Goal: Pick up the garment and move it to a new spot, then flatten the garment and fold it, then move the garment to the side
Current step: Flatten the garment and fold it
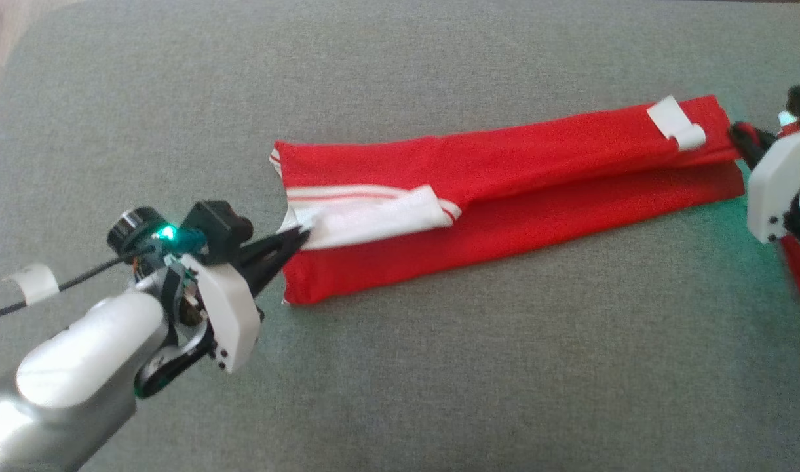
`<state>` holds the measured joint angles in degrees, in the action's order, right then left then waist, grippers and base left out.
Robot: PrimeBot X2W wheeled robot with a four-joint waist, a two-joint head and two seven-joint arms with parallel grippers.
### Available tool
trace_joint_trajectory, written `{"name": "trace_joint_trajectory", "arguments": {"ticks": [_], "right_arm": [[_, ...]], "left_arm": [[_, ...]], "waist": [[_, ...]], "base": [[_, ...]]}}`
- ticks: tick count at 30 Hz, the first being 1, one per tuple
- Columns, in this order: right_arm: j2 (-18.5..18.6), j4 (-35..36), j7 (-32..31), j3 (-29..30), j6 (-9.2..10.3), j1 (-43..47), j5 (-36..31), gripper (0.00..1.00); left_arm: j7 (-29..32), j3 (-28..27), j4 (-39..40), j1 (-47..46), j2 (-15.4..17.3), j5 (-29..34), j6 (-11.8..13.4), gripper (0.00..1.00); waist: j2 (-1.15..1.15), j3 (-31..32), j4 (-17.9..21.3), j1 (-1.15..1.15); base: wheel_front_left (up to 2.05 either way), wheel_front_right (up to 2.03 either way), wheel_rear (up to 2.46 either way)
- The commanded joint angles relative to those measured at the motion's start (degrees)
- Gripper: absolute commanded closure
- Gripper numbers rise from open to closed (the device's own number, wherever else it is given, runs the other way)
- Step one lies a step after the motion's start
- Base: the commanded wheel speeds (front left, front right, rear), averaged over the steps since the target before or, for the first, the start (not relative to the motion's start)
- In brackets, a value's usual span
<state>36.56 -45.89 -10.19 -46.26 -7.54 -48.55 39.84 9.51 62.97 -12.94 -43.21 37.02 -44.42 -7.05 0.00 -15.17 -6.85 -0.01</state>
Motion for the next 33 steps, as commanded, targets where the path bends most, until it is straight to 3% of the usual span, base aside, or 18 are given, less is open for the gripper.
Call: {"name": "trace_joint_trajectory", "arguments": {"ticks": [1,8,13,14,15,16,23,29,33], "right_arm": [[2.6,1.4,-0.6,-1.3,0.05,1.0,0.2,1.0],[5.6,3.3,-2.8,-7.4,0.05,0.0,3.9,1.0],[5.7,3.6,-3.6,-10.0,0.05,-1.0,5.6,1.0],[5.7,3.6,-3.7,-10.4,0.05,-1.3,5.8,1.0],[5.6,2.9,-4.5,-10.3,0.05,-1.3,6.8,0.0],[5.3,2.7,-5.4,-10.5,0.05,-1.3,7.8,0.0],[3.1,2.8,0.8,-5.3,0.05,-3.8,13.8,0.0],[-1.9,2.9,12.8,0.8,0.05,-4.1,16.3,0.0],[-6.0,3.7,21.6,4.5,0.05,-2.5,16.3,0.0]], "left_arm": [[1.1,-2.2,2.8,-1.5,3.2,-0.4,0.5,1.0],[7.1,-0.5,9.4,0.4,6.0,-1.7,2.4,1.0],[8.0,0.1,9.6,0.6,5.3,-1.9,2.9,1.0],[8.0,0.1,9.3,0.7,5.1,-1.9,3.0,0.93],[7.7,0.0,9.0,0.7,4.8,-1.8,3.3,0.08],[7.1,-0.2,8.6,0.7,4.5,-1.8,3.7,0.0],[-4.1,-6.1,3.4,0.6,1.1,-1.6,9.4,0.0],[-19.5,-13.4,-1.9,1.4,-3.0,-1.8,15.4,0.0],[-24.0,-18.5,-2.9,3.6,-5.8,-1.9,19.1,0.0]], "waist": [[0.0,0.0,0.0,0.01],[0.0,-0.3,0.5,0.01],[0.0,-0.8,1.1,0.01],[0.0,-0.8,1.3,0.01],[0.0,-0.8,1.4,0.01],[0.0,-0.7,1.6,0.01],[0.0,0.9,2.6,0.01],[0.0,3.6,3.2,0.01],[0.0,5.5,3.4,0.01]], "base": [[0.0,0.0,0.0],[0.0,0.0,0.0],[0.0,0.0,0.0],[0.0,0.0,0.0],[0.0,0.0,0.0],[0.0,0.0,0.0],[0.0,0.0,0.0],[0.0,0.0,0.0],[0.0,0.0,0.0]]}}
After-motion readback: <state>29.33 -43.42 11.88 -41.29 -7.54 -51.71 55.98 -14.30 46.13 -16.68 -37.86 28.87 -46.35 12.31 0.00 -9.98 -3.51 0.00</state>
